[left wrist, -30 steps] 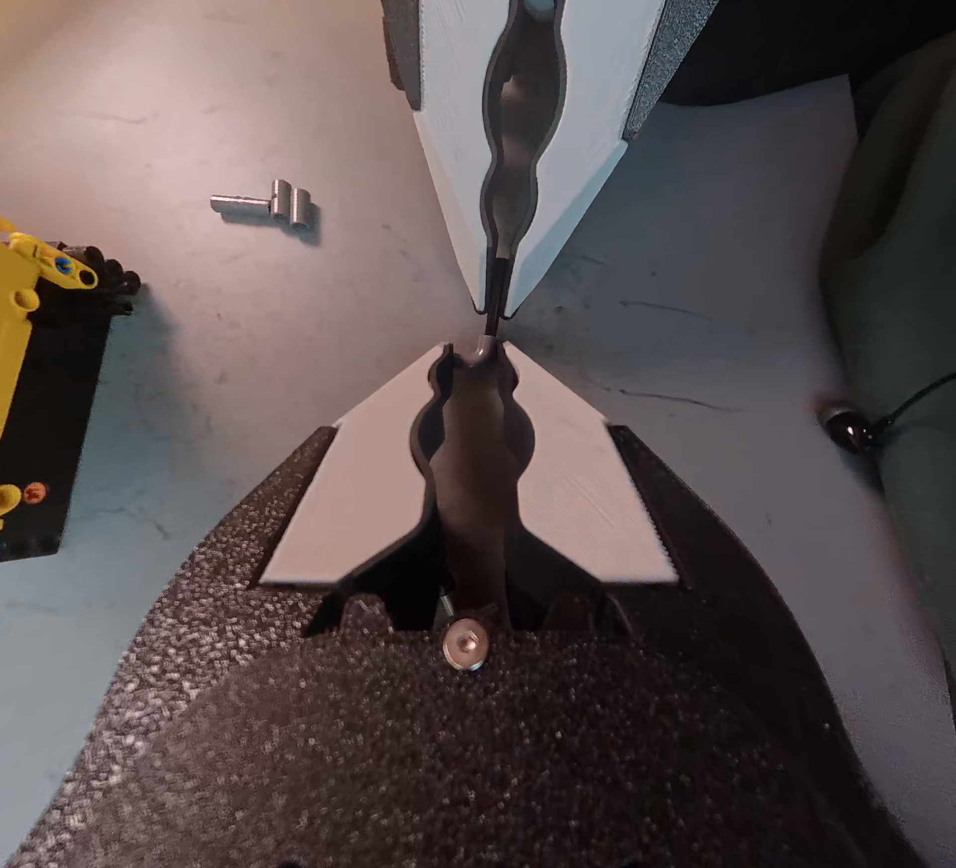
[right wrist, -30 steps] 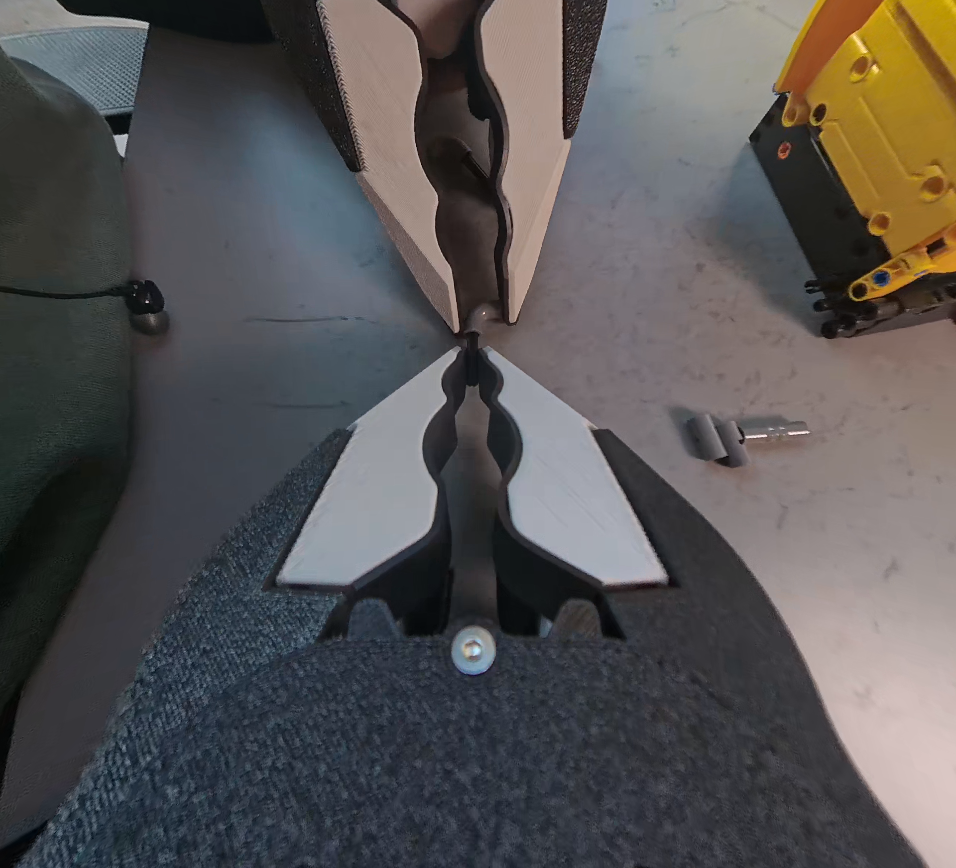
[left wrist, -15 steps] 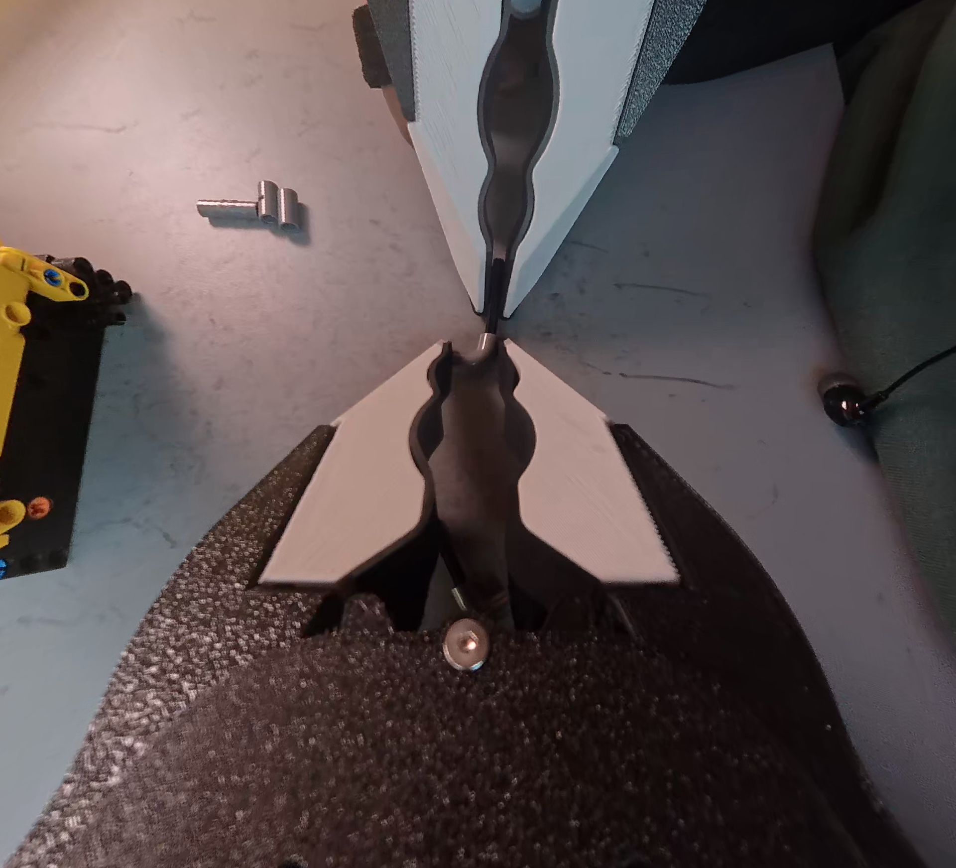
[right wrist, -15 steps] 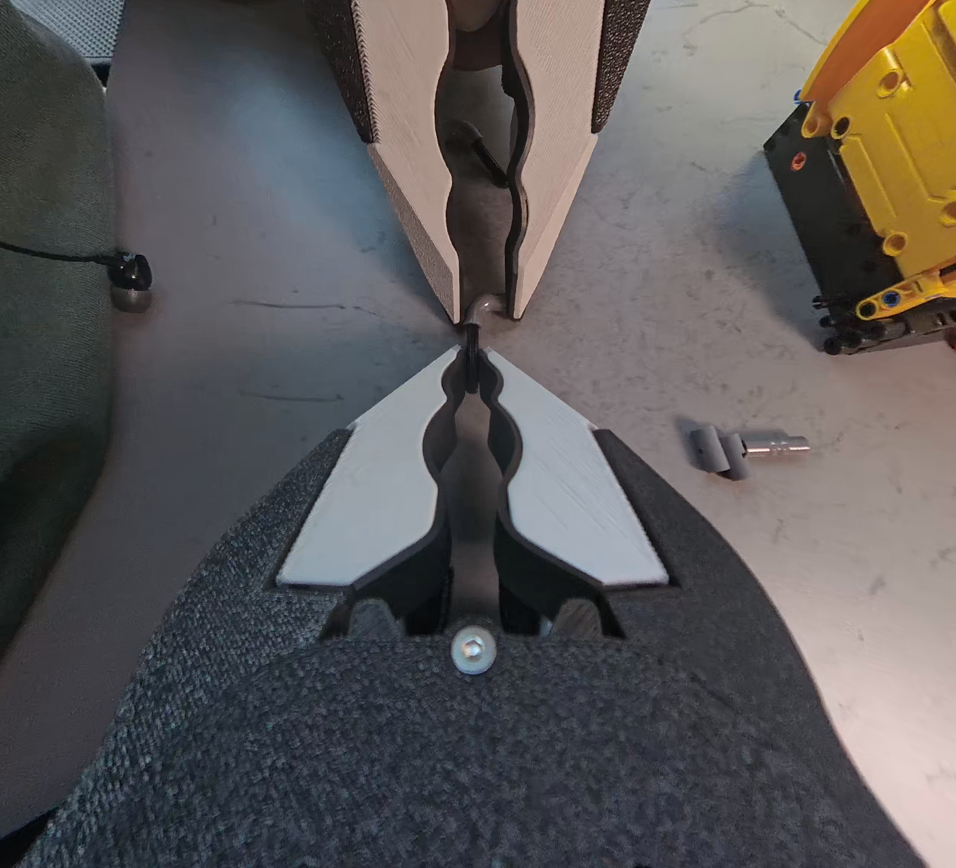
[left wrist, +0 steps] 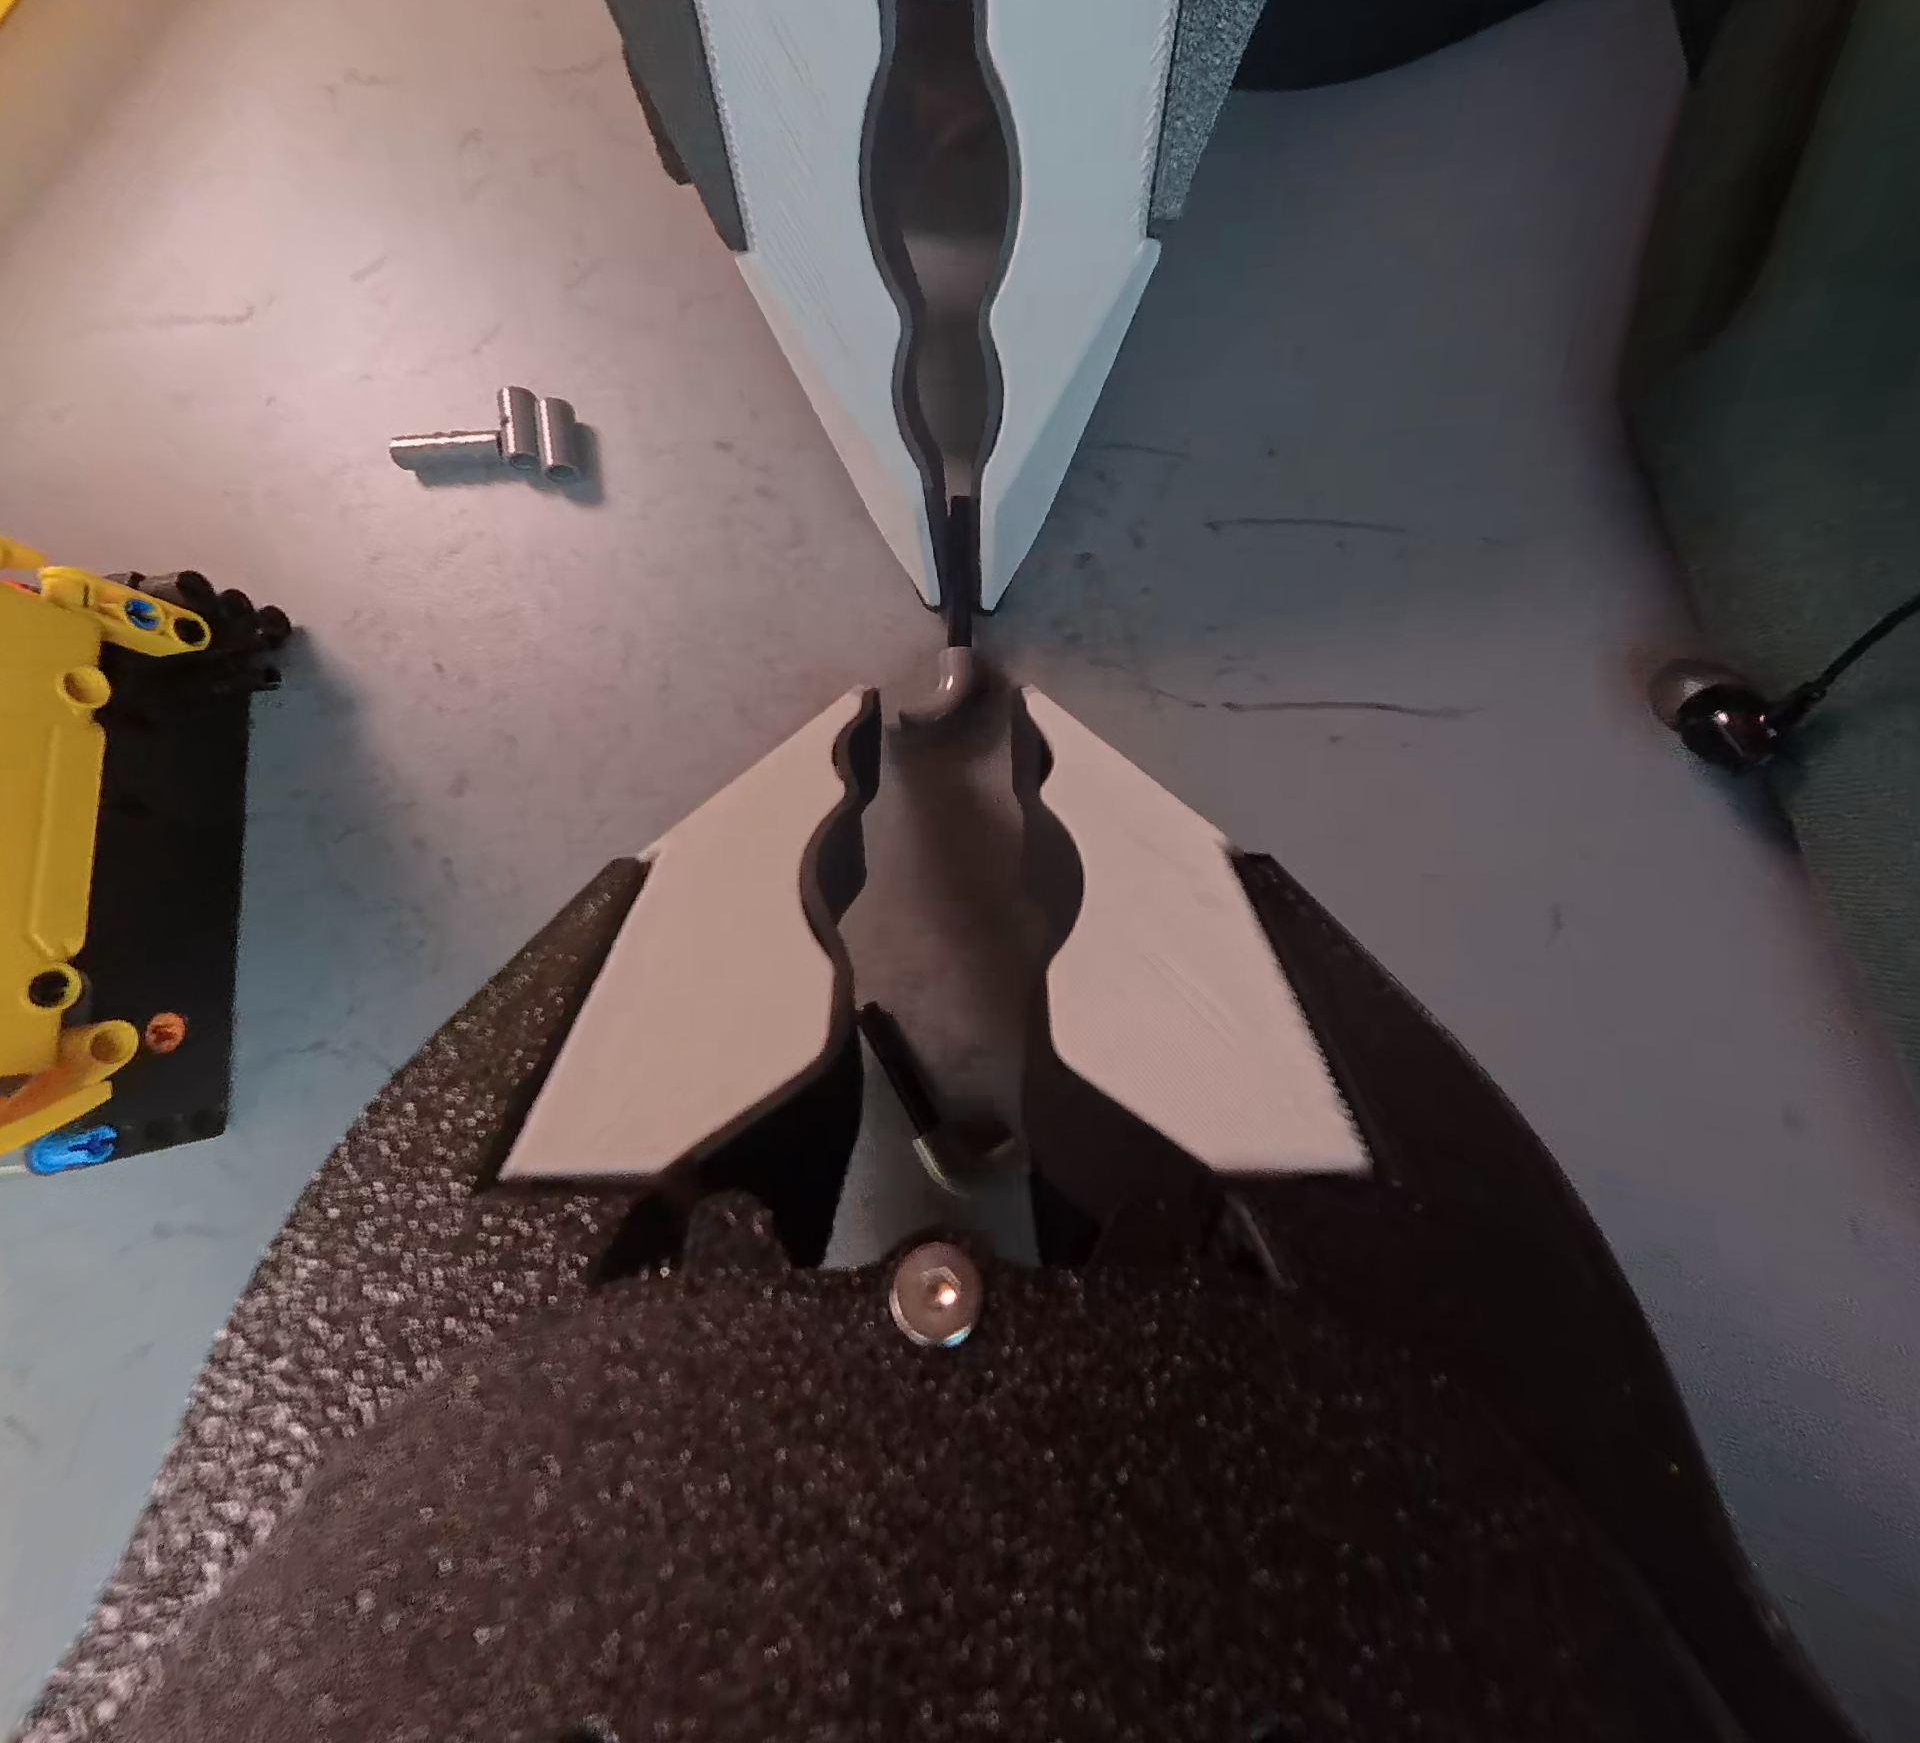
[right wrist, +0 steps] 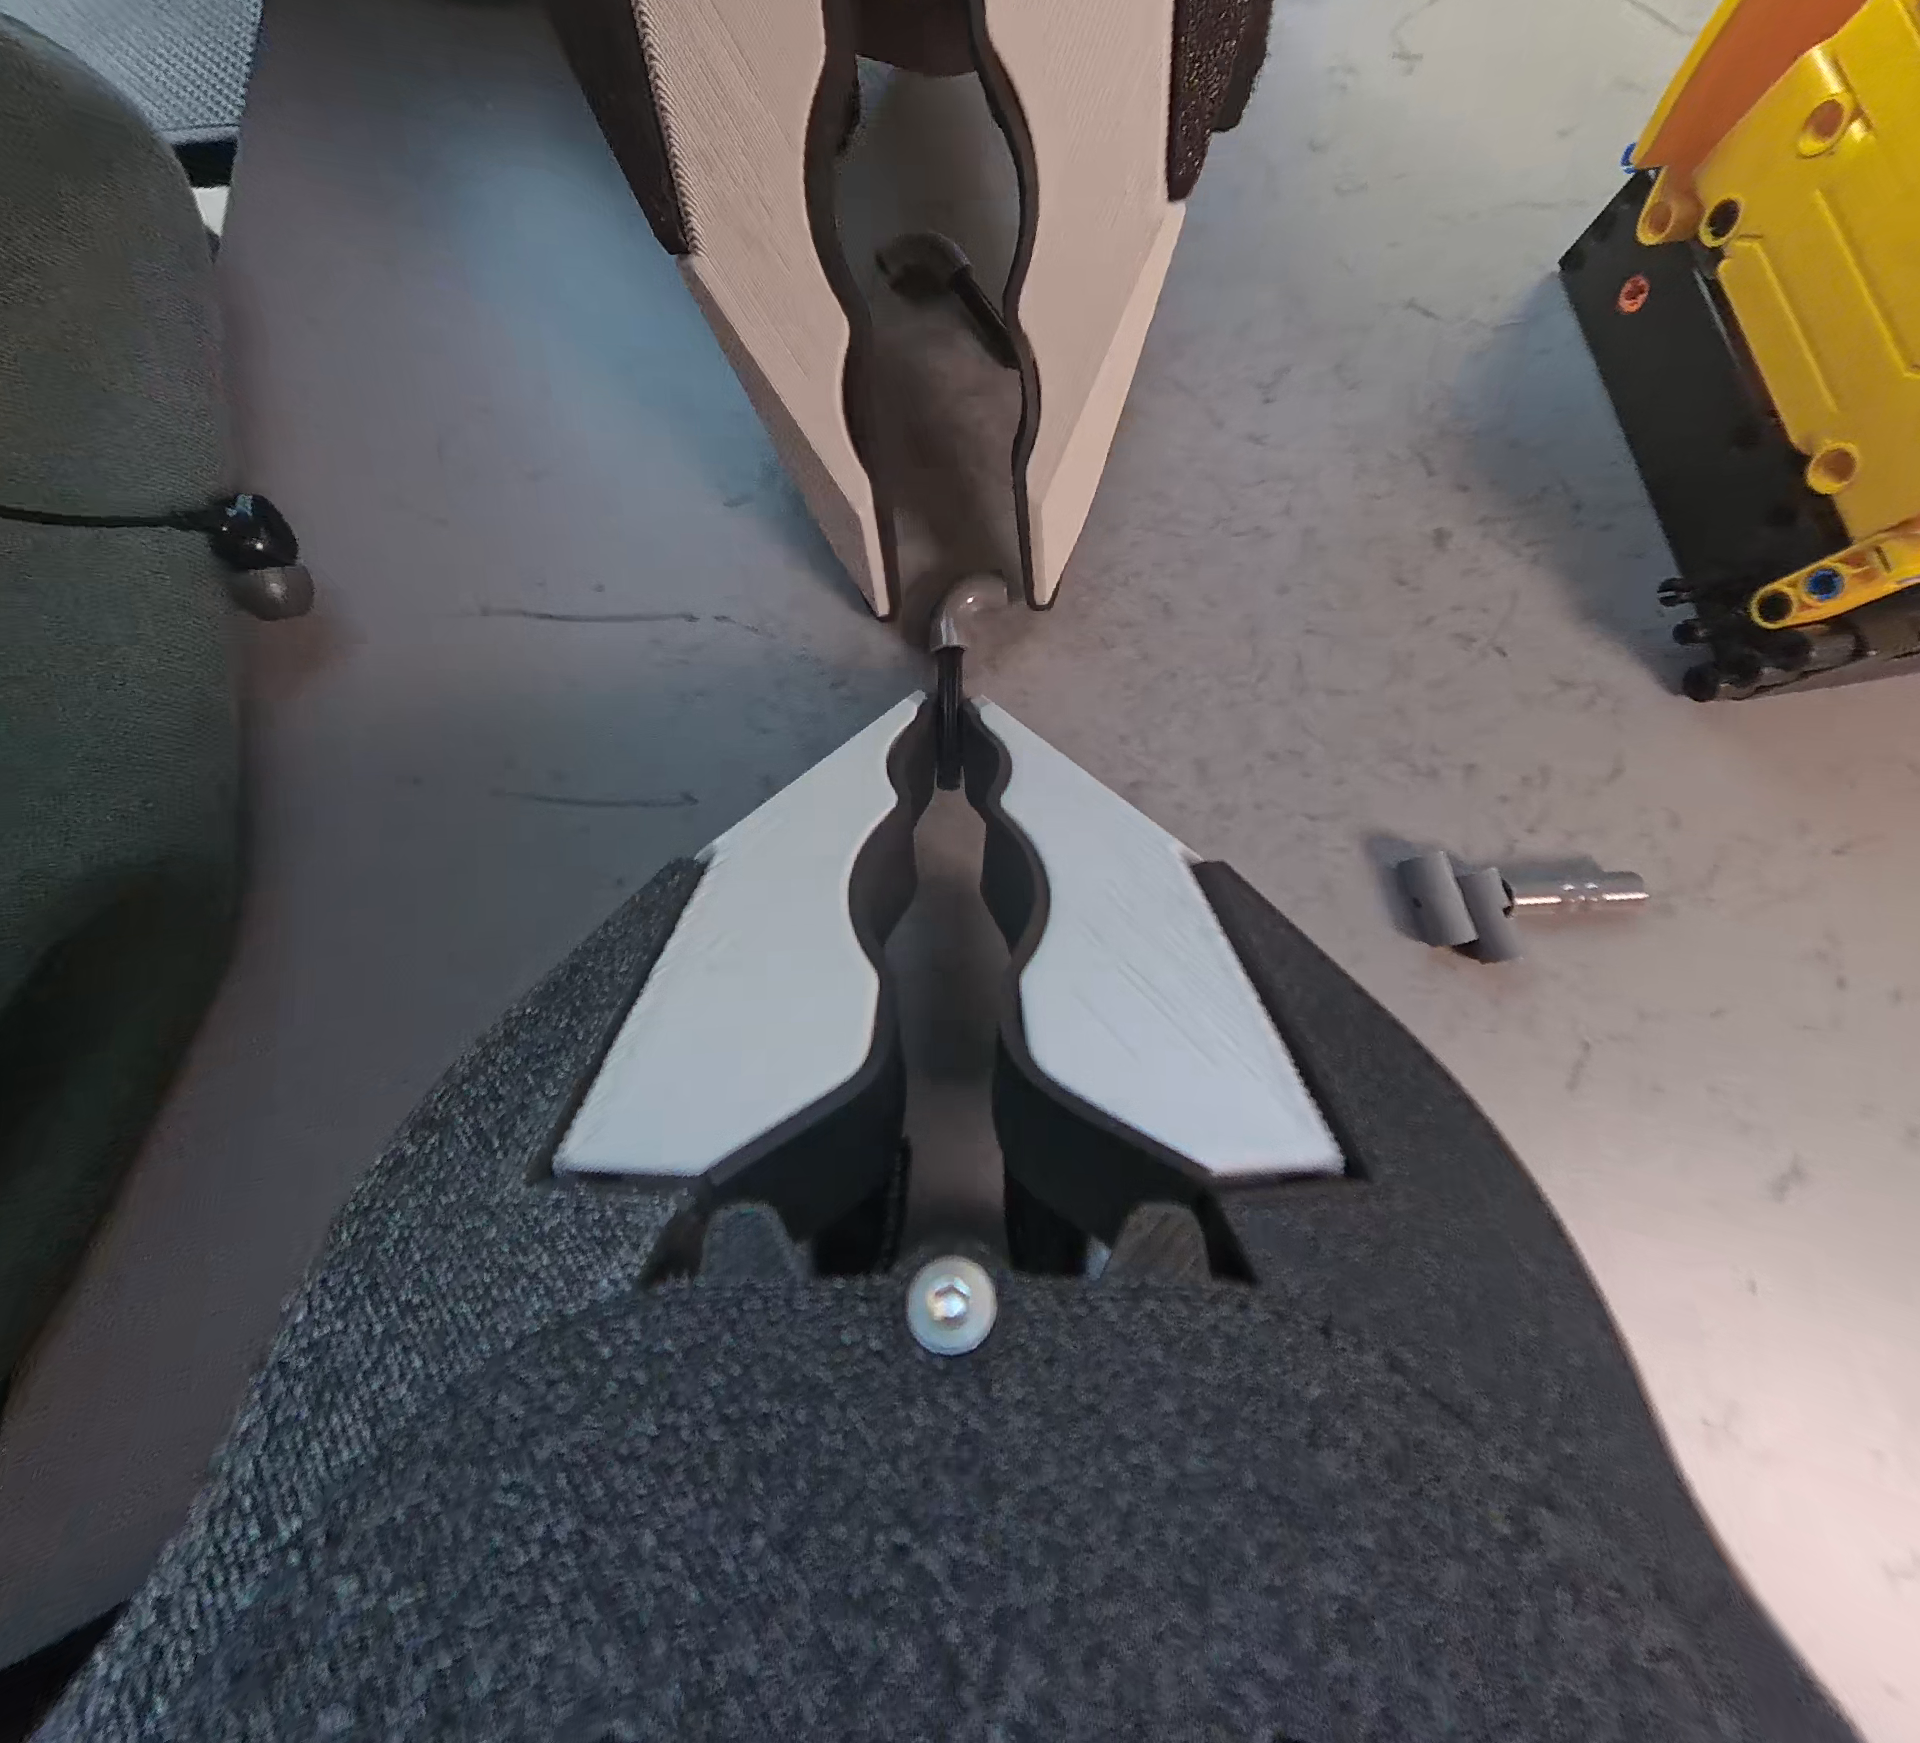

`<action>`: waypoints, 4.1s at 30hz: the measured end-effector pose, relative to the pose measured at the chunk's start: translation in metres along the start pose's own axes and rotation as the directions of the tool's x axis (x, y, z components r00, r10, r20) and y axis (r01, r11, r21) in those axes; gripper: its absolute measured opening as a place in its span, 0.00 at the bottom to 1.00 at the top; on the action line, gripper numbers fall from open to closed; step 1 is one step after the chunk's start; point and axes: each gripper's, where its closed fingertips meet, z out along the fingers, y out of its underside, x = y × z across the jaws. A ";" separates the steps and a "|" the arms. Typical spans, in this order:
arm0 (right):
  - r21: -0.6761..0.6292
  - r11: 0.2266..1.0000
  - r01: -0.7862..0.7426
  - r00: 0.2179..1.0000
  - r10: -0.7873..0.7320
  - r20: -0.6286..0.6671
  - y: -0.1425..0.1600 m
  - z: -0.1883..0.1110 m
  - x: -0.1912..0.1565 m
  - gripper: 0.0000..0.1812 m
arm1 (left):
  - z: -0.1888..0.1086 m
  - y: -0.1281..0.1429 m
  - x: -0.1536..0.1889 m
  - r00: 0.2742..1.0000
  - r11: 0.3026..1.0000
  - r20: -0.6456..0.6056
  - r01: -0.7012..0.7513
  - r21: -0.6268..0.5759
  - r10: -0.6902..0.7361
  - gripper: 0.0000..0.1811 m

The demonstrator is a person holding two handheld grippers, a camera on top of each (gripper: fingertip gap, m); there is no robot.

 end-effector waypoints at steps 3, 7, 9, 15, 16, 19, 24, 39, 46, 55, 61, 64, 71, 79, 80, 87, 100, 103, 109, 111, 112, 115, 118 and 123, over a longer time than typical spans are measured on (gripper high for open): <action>-0.012 1.000 0.013 1.000 -0.013 0.019 0.000 0.000 0.000 0.02 | -0.002 -0.003 0.001 1.000 1.000 -0.001 -0.024 0.011 0.025 0.13; -0.026 0.999 0.031 0.999 -0.030 0.043 0.000 0.000 0.000 0.02 | -0.001 -0.005 0.003 0.998 0.998 0.000 -0.068 -0.007 0.068 0.10; -0.024 0.999 0.026 0.998 -0.024 0.057 0.000 0.000 0.000 0.02 | 0.001 -0.002 0.001 0.996 0.996 0.008 -0.084 -0.037 0.085 0.08; -0.017 0.999 0.032 0.998 -0.031 0.051 0.000 0.000 0.000 0.02 | 0.003 -0.001 0.004 0.996 0.997 -0.030 -0.079 -0.021 0.078 0.04; -0.015 0.999 0.029 0.998 -0.029 0.052 0.000 0.000 0.000 0.02 | 0.003 -0.001 0.004 0.996 0.996 -0.033 -0.084 -0.012 0.083 0.04; -0.010 1.000 0.025 0.998 -0.025 0.057 -0.001 0.001 0.000 0.02 | 0.003 -0.001 0.004 0.994 0.995 -0.038 -0.103 0.017 0.104 0.04; -0.002 1.000 0.028 0.998 -0.028 0.048 0.000 0.000 0.000 0.02 | 0.001 0.000 0.004 0.996 0.997 -0.043 -0.073 0.027 0.074 0.04; 0.166 0.986 -0.002 1.000 -0.001 0.018 -0.015 -0.023 0.010 0.02 | -0.026 -0.028 0.000 0.980 0.961 -0.153 0.163 0.224 -0.130 0.04; 0.534 0.841 -0.084 0.996 0.050 0.078 -0.081 -0.085 0.014 0.02 | -0.097 -0.083 -0.006 0.824 0.640 -0.541 0.508 0.577 -0.167 0.04; 0.543 0.838 -0.060 0.998 0.049 0.034 -0.102 -0.087 0.004 0.02 | -0.120 -0.099 -0.008 0.645 0.450 -0.759 0.706 0.547 -0.090 0.04; 0.571 0.819 -0.055 0.998 0.058 0.014 -0.116 -0.099 -0.002 0.02 | -0.142 -0.100 -0.006 0.552 0.376 -0.833 0.763 0.526 0.046 0.03; 0.595 0.802 -0.053 0.998 0.053 0.017 -0.123 -0.104 -0.008 0.02 | -0.150 -0.101 0.002 0.509 0.373 -0.852 0.771 0.516 0.126 0.04; 0.614 0.787 -0.055 0.998 0.027 0.054 -0.135 -0.102 -0.024 0.02 | -0.156 -0.101 0.018 0.430 0.420 -0.875 0.768 0.484 0.222 0.03; 0.601 0.797 -0.061 0.997 0.019 0.076 -0.136 -0.094 -0.030 0.02 | -0.144 -0.099 0.023 0.447 0.475 -0.875 0.738 0.479 0.189 0.03; 0.597 0.800 -0.063 0.997 0.023 0.074 -0.135 -0.093 -0.029 0.02 | -0.141 -0.099 0.023 0.460 0.486 -0.871 0.729 0.482 0.173 0.04; 0.540 0.839 -0.064 0.997 0.035 0.065 -0.123 -0.086 -0.023 0.01 | -0.126 -0.094 0.019 0.563 0.551 -0.823 0.663 0.507 0.081 0.03; 0.275 0.951 0.142 0.989 -0.126 -0.075 -0.075 -0.050 -0.013 0.01 | -0.076 -0.058 0.015 0.775 0.817 -0.613 0.448 0.363 -0.153 0.04; 0.290 0.946 0.144 0.989 -0.126 -0.079 -0.071 -0.044 -0.012 0.01 | -0.072 -0.052 0.014 0.744 0.805 -0.636 0.497 0.326 -0.202 0.03; 0.380 0.905 0.193 0.980 -0.161 -0.114 -0.080 -0.048 -0.011 0.01 | -0.078 -0.057 0.014 0.680 0.744 -0.703 0.577 0.337 -0.208 0.03; 0.368 0.894 0.255 0.965 -0.209 -0.161 -0.080 -0.048 -0.010 0.01 | -0.078 -0.057 0.013 0.662 0.734 -0.718 0.594 0.329 -0.213 0.03; 0.369 0.888 0.276 0.958 -0.223 -0.179 -0.081 -0.048 -0.010 0.01 | -0.079 -0.058 0.013 0.646 0.725 -0.733 0.608 0.324 -0.214 0.03; 0.363 0.871 0.331 0.939 -0.267 -0.216 -0.081 -0.050 -0.010 0.01 | -0.080 -0.061 0.014 0.588 0.694 -0.774 0.658 0.291 -0.234 0.03; 0.323 0.866 0.382 0.919 -0.319 -0.230 -0.076 -0.047 -0.011 0.01 | -0.076 -0.059 0.015 0.533 0.680 -0.800 0.696 0.231 -0.274 0.03; 0.266 0.863 0.428 0.897 -0.370 -0.242 -0.069 -0.043 -0.010 0.01 | -0.068 -0.055 0.015 0.491 0.673 -0.805 0.722 0.162 -0.332 0.03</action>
